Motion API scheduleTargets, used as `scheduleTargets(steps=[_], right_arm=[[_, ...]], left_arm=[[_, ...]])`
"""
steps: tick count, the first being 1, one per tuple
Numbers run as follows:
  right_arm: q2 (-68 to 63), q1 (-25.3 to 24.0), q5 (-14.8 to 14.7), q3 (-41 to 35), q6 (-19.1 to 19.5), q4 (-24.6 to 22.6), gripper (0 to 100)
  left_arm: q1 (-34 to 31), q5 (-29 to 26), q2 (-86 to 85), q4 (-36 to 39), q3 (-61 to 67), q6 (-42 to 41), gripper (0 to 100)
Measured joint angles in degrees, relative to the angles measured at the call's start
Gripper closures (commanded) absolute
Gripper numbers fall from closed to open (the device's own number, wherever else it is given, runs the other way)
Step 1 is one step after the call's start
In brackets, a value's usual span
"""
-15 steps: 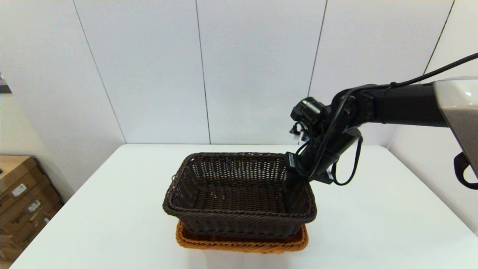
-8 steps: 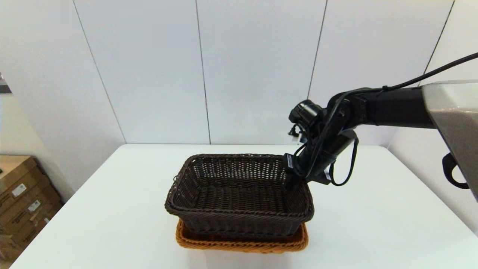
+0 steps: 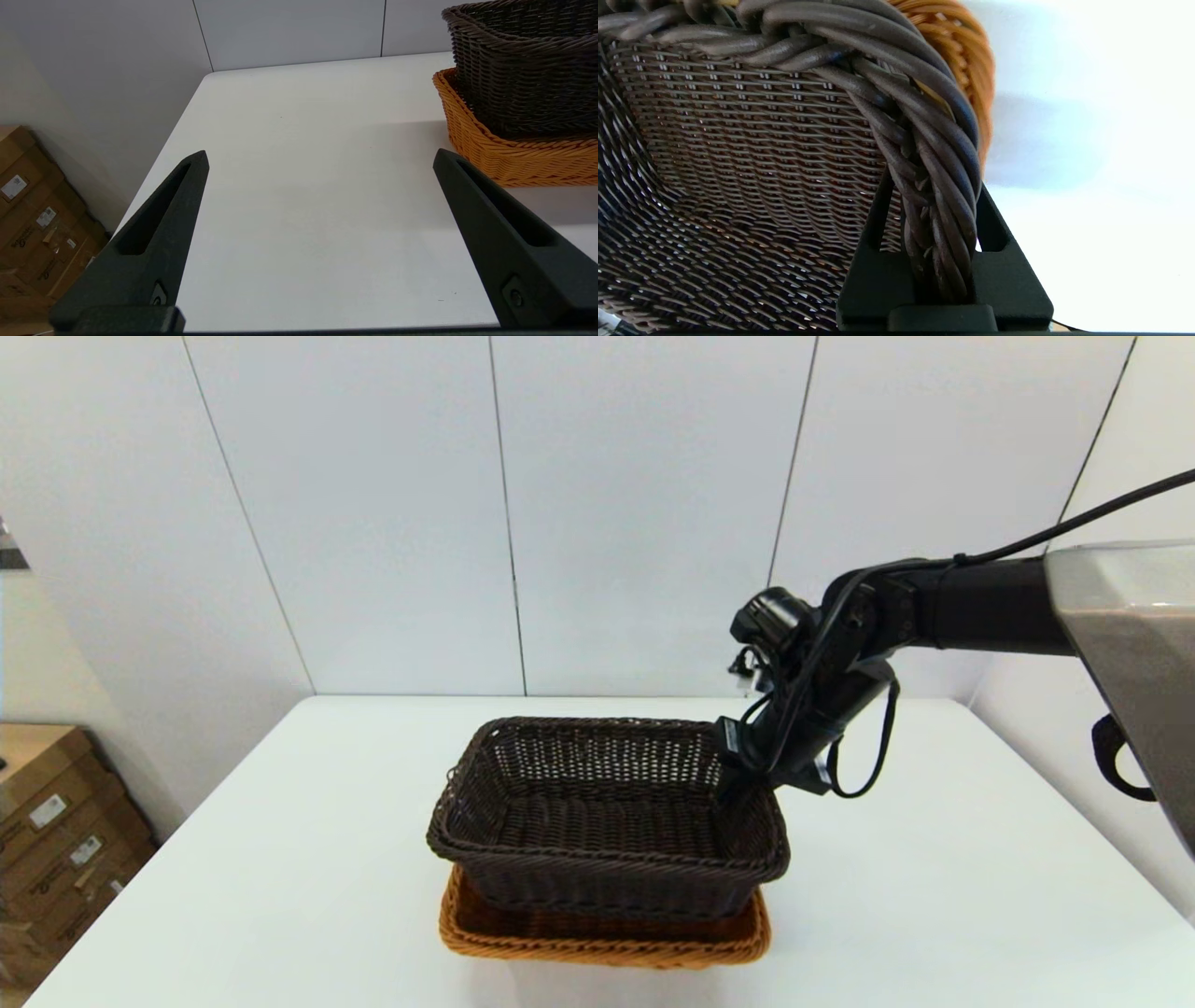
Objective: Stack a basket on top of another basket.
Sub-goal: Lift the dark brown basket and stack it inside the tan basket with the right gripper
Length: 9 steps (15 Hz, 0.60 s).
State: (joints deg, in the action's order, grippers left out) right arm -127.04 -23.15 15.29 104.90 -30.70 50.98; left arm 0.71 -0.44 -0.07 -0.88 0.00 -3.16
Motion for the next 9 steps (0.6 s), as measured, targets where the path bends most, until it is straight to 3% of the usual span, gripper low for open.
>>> scheduleTargets(steps=[9], right_arm=[[0.39,0.39,0.2,-0.6,0.02,0.06,100]], left_arm=[[0.0,0.0,0.0,0.0,0.0,0.0,0]])
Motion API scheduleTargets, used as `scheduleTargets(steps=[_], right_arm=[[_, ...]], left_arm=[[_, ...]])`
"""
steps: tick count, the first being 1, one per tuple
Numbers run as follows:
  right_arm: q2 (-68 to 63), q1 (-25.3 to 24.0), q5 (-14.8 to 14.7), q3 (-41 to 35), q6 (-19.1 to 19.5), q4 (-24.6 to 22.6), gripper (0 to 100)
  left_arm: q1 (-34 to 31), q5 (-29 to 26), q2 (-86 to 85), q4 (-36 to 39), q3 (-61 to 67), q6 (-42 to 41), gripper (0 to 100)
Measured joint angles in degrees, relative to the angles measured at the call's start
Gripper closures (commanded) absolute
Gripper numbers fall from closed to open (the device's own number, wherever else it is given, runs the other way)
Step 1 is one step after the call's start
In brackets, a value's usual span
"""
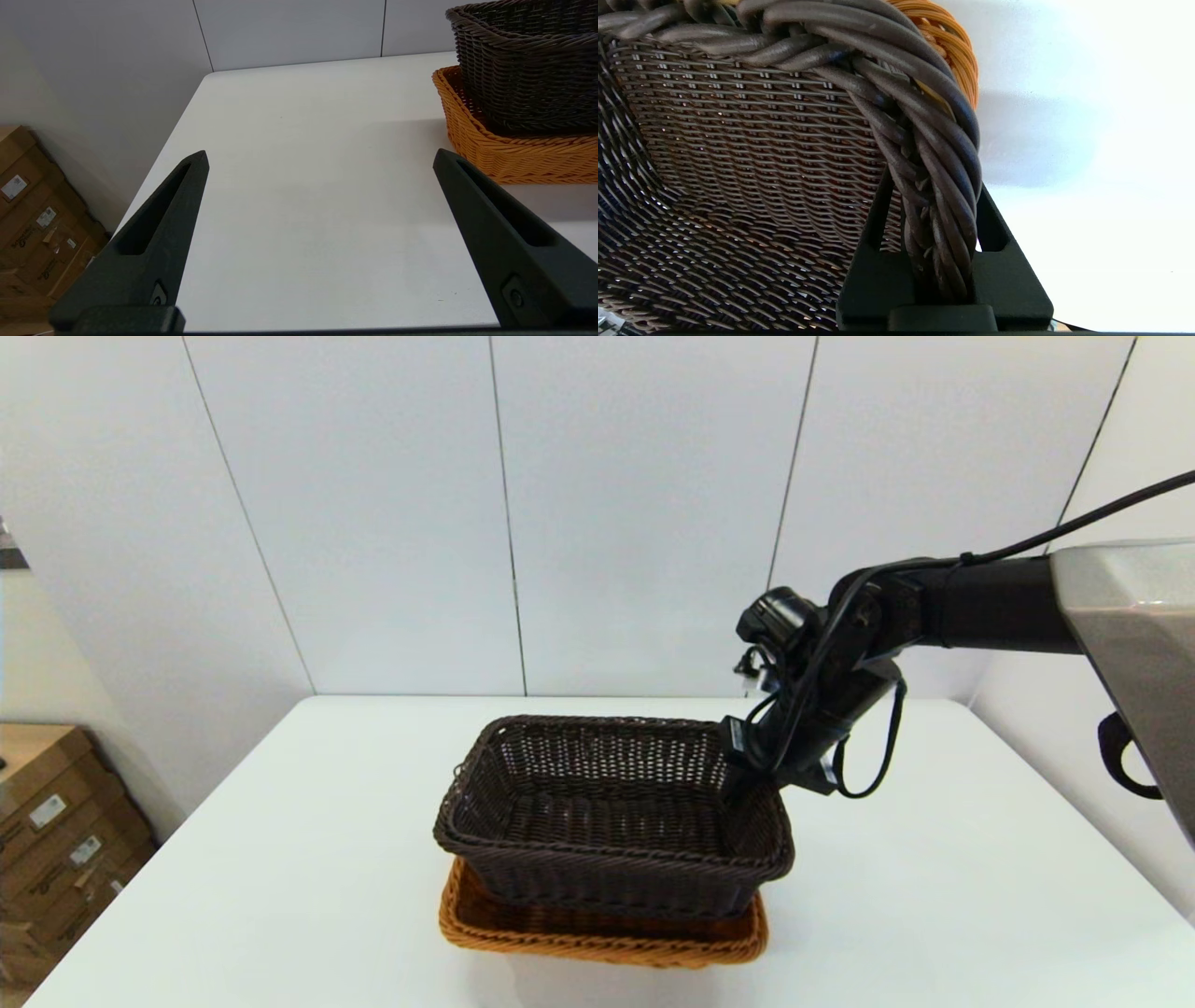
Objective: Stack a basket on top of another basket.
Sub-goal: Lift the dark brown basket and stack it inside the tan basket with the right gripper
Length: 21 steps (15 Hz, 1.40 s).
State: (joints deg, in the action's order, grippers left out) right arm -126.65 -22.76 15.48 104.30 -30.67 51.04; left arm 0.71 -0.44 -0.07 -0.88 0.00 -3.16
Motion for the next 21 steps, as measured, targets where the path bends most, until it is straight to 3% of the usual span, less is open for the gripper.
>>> scheduleTargets(steps=[3,15,21], right_arm=[[0.9,-0.33,1.9,0.0,0.0,0.0,100],[1.05,-2.73,1.96,-1.27,-0.02,-0.28,100],[0.07,-2.16,1.96,-0.67,0.0,-2.97,100]], left_arm=[[0.0,-0.02,0.0,0.0,0.0,0.0,0],[0.0,0.02,0.0,0.0,0.0,0.0,0],[0.0,0.0,0.0,0.0,0.0,0.0,0]])
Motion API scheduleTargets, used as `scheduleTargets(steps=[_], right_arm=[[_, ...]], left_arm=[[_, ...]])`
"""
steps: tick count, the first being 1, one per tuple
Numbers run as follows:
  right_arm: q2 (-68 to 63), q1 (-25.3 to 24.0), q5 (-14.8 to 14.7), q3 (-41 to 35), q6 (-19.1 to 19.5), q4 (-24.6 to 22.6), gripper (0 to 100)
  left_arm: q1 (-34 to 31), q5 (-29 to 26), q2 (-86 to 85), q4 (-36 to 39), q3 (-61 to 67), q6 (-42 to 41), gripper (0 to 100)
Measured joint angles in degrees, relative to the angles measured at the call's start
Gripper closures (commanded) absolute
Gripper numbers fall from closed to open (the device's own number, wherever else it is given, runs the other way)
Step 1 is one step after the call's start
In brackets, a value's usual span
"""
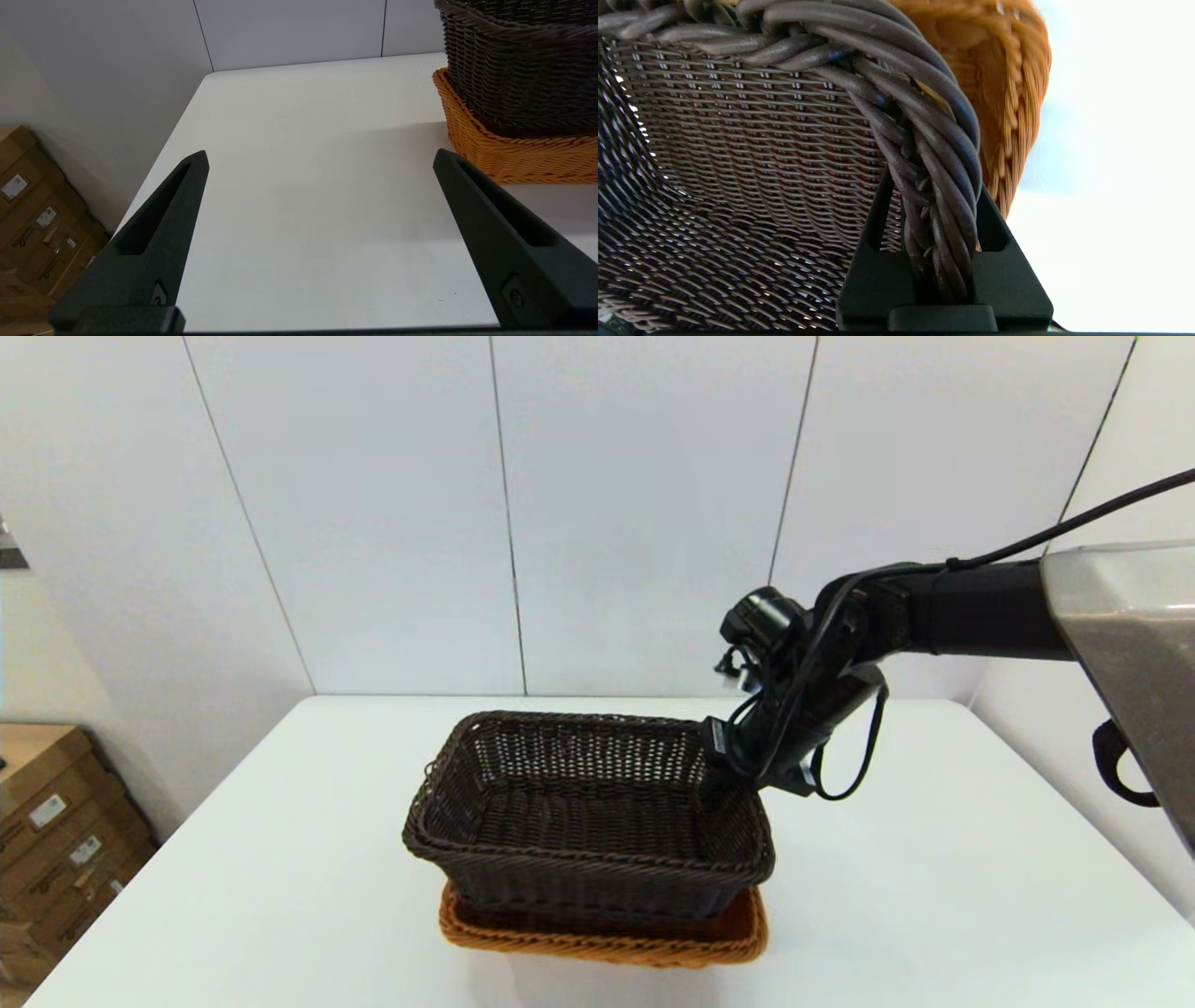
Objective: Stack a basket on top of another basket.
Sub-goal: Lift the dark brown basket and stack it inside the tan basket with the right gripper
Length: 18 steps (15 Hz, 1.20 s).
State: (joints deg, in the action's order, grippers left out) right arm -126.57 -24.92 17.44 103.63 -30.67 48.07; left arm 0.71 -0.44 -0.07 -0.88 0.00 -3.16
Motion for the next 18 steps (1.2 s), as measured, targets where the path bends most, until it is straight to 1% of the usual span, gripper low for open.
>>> scheduleTargets(steps=[3,7,10,12,15,18], right_arm=[[-0.46,0.59,0.09,0.0,0.28,-0.11,100],[-1.05,1.61,0.09,0.0,1.6,-0.22,100],[-1.62,2.55,0.09,-0.02,1.96,-1.46,100],[-1.82,3.28,0.02,-0.07,2.89,-2.1,100],[-2.19,3.73,0.02,-0.18,3.15,-2.15,100],[-2.36,4.17,0.0,-0.35,4.19,-2.12,100]], left_arm=[[0.0,0.0,0.0,0.0,0.0,0.0,0],[0.0,0.0,0.0,0.0,0.0,0.0,0],[0.0,0.0,0.0,0.0,0.0,0.0,0],[0.0,0.0,0.0,0.0,0.0,0.0,0],[0.0,0.0,0.0,0.0,0.0,0.02,0],[0.0,0.0,0.0,0.0,0.0,0.0,0]])
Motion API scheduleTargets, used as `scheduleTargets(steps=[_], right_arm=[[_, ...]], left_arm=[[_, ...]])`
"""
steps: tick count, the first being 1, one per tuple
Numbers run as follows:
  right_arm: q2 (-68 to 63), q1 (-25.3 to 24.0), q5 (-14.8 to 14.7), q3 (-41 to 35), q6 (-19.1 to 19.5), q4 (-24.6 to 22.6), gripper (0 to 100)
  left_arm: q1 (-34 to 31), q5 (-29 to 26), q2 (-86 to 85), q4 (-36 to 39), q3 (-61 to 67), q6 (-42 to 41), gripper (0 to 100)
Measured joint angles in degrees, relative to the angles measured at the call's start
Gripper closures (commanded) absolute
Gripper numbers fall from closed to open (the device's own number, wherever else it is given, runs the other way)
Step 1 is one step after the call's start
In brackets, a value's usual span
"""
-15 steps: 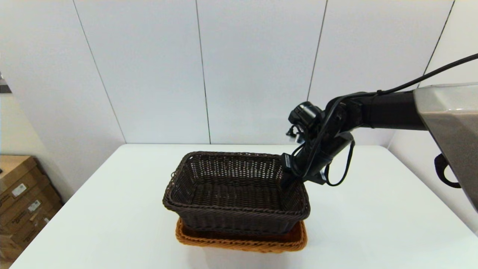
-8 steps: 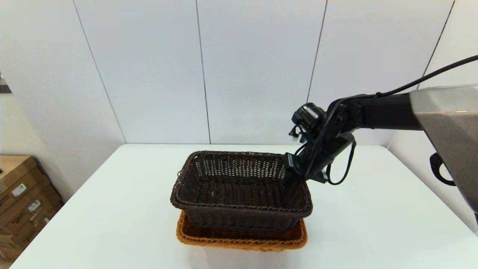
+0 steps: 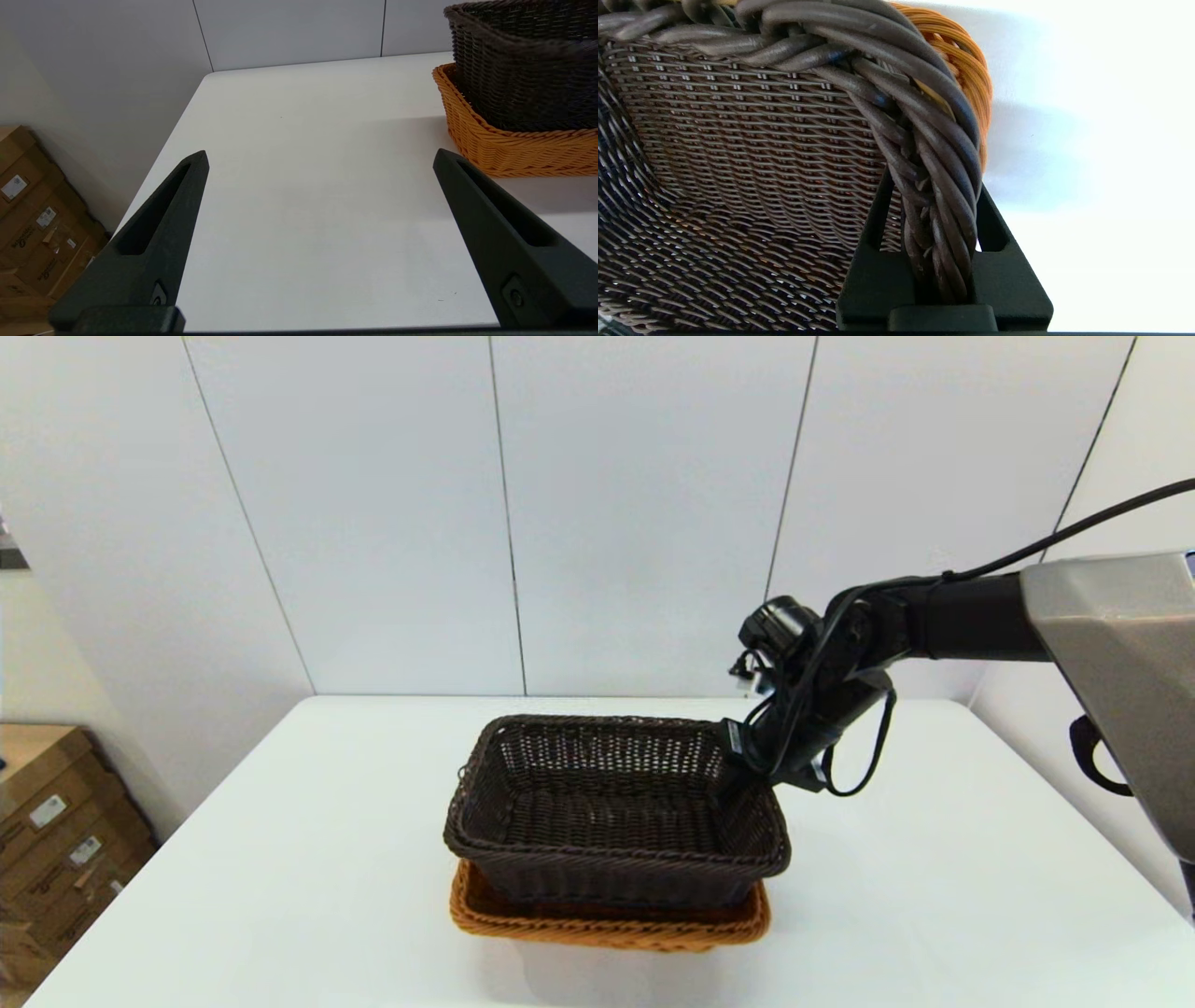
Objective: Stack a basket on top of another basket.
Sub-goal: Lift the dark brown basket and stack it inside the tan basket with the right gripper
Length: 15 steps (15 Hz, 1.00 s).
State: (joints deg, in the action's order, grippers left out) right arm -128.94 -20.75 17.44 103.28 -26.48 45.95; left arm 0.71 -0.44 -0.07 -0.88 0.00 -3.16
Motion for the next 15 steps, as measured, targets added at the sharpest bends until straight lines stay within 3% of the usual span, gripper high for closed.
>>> scheduleTargets(steps=[6,7,15], right_arm=[[-0.05,0.02,-0.02,-0.2,0.29,0.02,100],[-0.05,0.05,0.0,-0.2,0.35,0.05,0],[0.44,0.94,0.0,-0.2,1.32,0.02,0]], left_arm=[[0.0,0.0,0.0,0.0,0.0,0.0,0],[0.0,0.0,0.0,-0.02,0.0,0.0,0],[0.0,-0.02,0.0,0.0,0.0,0.02,0]])
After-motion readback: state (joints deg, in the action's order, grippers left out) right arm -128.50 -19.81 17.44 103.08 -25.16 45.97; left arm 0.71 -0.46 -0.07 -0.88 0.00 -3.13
